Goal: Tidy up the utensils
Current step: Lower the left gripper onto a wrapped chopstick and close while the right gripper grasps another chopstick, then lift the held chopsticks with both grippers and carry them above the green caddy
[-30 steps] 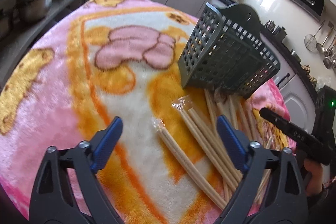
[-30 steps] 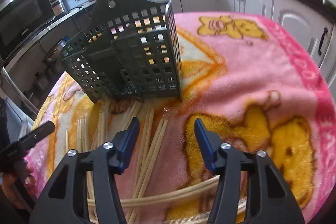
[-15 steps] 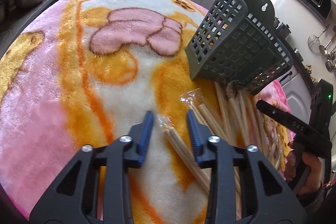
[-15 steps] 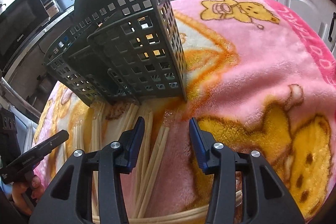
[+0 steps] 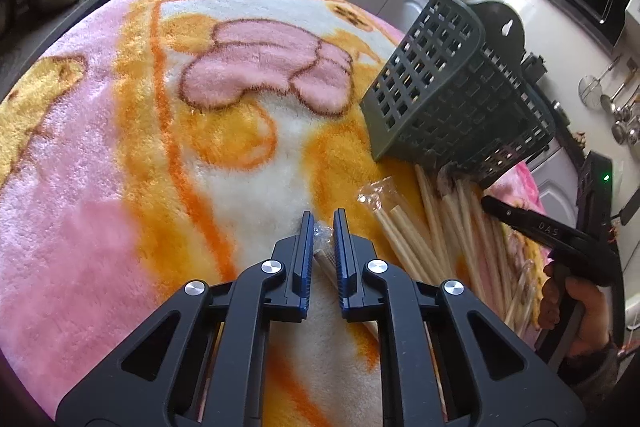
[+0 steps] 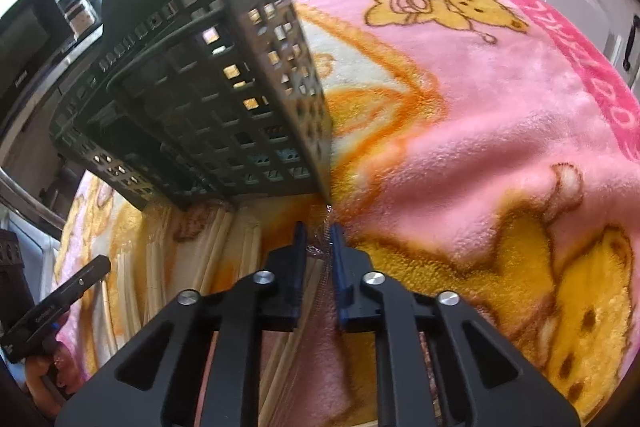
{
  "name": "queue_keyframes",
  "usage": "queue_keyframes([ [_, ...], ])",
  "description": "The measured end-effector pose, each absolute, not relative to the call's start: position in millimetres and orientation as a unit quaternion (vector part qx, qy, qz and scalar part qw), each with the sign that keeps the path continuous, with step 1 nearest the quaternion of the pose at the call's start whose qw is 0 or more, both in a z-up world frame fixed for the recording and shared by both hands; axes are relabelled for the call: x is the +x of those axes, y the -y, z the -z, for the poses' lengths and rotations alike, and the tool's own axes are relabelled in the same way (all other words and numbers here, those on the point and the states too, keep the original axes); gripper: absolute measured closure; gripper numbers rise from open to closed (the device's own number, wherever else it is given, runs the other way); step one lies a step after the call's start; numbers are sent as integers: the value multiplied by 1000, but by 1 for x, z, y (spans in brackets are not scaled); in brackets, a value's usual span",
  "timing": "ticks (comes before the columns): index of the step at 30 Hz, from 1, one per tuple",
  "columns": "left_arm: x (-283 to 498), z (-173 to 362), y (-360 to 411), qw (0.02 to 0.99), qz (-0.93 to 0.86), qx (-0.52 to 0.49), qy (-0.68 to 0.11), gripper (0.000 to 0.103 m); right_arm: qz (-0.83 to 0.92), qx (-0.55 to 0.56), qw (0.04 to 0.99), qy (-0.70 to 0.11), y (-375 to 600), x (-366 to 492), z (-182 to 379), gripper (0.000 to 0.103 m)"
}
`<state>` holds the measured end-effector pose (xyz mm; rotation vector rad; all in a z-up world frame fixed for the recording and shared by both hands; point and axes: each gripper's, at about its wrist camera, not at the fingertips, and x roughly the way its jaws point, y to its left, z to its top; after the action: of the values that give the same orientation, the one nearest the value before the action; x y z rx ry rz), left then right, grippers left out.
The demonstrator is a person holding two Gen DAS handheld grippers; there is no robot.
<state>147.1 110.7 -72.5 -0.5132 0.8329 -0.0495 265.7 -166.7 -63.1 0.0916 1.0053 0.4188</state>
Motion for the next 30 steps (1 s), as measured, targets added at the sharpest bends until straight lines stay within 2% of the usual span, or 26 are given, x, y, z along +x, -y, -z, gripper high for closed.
queue_keyframes([
  [7, 143, 43, -123, 898, 25, -248, -363, 97, -229, 82, 864, -440, 184, 258, 36, 97],
  [13, 142, 8, -125, 913, 39, -237, -330, 97, -253, 71, 882, -391, 182, 245, 0, 97],
  [30, 142, -100, -77, 951, 119, -173, -225, 97, -302, 49, 920, -245, 173, 204, -106, 98],
])
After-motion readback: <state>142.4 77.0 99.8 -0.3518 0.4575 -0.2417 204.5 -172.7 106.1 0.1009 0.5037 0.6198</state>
